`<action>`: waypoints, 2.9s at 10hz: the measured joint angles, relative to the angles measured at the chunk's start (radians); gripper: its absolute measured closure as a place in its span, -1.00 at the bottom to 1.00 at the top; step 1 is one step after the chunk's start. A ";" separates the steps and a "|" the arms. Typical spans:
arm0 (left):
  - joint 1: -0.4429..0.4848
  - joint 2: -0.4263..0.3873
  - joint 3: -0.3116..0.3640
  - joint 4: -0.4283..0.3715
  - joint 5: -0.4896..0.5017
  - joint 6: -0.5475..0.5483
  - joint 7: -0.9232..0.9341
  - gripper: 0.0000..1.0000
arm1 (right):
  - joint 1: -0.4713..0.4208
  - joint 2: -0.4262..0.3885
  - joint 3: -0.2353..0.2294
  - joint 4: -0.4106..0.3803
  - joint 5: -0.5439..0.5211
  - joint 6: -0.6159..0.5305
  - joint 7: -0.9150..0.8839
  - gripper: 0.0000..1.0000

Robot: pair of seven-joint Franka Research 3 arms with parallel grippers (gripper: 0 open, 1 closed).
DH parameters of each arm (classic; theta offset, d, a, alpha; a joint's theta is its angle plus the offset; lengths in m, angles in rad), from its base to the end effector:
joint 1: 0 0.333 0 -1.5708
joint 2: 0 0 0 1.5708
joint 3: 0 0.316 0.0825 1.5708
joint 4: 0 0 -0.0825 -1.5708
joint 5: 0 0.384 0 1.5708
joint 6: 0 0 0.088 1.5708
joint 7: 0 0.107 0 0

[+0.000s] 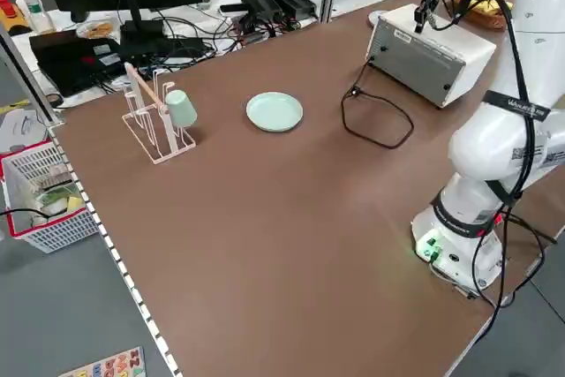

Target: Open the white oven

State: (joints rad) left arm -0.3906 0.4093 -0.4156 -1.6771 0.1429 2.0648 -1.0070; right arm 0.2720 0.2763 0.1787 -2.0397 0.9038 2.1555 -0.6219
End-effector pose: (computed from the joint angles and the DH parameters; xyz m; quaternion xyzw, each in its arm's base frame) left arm 0.4830 -0.4513 0.3831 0.9964 0.0827 -0.0089 0.0170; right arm 0.5133 0.2808 0.3105 -0.9007 -0.2214 0.0439 0.3712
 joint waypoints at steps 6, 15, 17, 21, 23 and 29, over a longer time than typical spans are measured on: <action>0.001 0.000 0.000 0.000 0.000 0.002 -0.001 0.98 | -0.023 -0.005 -0.021 -0.033 0.009 -0.017 -0.095 0.95; 0.001 0.000 0.002 0.000 0.000 0.004 -0.001 0.98 | -0.029 0.018 -0.125 -0.089 0.005 -0.050 -0.192 0.94; 0.001 0.000 0.002 0.000 0.000 0.005 -0.001 0.98 | -0.029 0.031 -0.149 -0.093 0.004 -0.058 -0.203 0.94; 0.003 0.000 0.003 0.000 0.000 0.007 -0.001 0.98 | -0.039 0.061 -0.267 -0.095 -0.047 -0.136 -0.274 0.94; 0.003 0.000 0.003 0.000 0.000 0.008 -0.001 0.98 | -0.057 0.067 -0.320 -0.093 -0.156 -0.138 -0.291 0.94; 0.065 -0.059 0.004 0.079 0.000 -0.073 -0.001 0.47 | -0.167 0.064 -0.414 0.043 -0.476 -0.112 -0.276 0.08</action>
State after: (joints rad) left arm -0.3253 0.3507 -0.4113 -1.5980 0.1430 1.9917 -1.0076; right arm 0.1054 0.3403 -0.2350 -1.9965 0.4282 2.0440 -0.8975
